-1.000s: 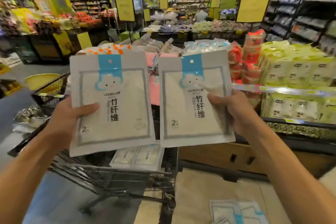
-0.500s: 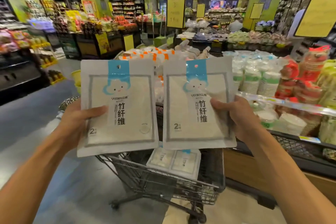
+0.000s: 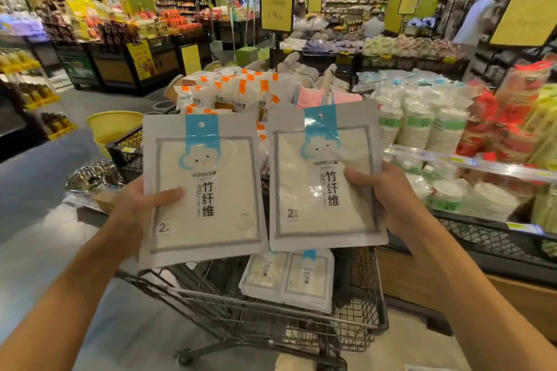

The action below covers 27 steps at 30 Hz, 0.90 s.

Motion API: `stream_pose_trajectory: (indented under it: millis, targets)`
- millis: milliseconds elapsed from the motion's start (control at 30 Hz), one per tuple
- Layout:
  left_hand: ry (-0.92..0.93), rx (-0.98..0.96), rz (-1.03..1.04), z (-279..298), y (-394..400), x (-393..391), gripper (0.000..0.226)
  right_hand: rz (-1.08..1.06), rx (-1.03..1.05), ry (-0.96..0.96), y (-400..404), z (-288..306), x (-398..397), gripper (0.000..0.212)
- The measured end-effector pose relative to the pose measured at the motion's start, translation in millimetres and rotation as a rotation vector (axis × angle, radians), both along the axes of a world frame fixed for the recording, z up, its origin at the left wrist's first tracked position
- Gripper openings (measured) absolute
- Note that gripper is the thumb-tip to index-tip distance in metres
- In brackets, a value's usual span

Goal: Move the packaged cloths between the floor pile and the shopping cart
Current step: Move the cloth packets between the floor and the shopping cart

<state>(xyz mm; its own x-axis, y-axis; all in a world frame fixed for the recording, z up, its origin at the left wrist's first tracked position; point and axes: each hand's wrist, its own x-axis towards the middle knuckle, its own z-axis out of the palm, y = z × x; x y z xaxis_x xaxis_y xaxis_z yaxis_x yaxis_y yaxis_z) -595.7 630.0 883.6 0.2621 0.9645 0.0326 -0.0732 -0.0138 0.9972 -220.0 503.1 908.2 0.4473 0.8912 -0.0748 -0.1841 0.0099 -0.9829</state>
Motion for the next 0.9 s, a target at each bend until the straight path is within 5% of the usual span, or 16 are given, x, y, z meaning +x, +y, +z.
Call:
stream_pose_trajectory:
  millis: [267, 433, 600, 900]
  targets:
    - [-0.016, -0.118, -0.053, -32.7, 86.6, 55.8, 0.057, 0.000, -0.088, 0.004, 74.2, -52.7, 48.6, 0.030]
    - [0.033, -0.246, -0.093, -84.4, 130.2, 80.8, 0.106, -0.031, -0.191, 0.049, 105.9, -93.7, 72.9, 0.017]
    - [0.090, -0.350, -0.118, -144.2, 174.6, 95.3, 0.056, -0.087, -0.323, 0.080, 123.6, -142.2, 88.8, 0.028]
    - [0.275, -0.575, -0.279, -278.2, 243.2, 95.6, 0.056, -0.177, -0.528, 0.077, 138.5, -259.4, 82.9, 0.023]
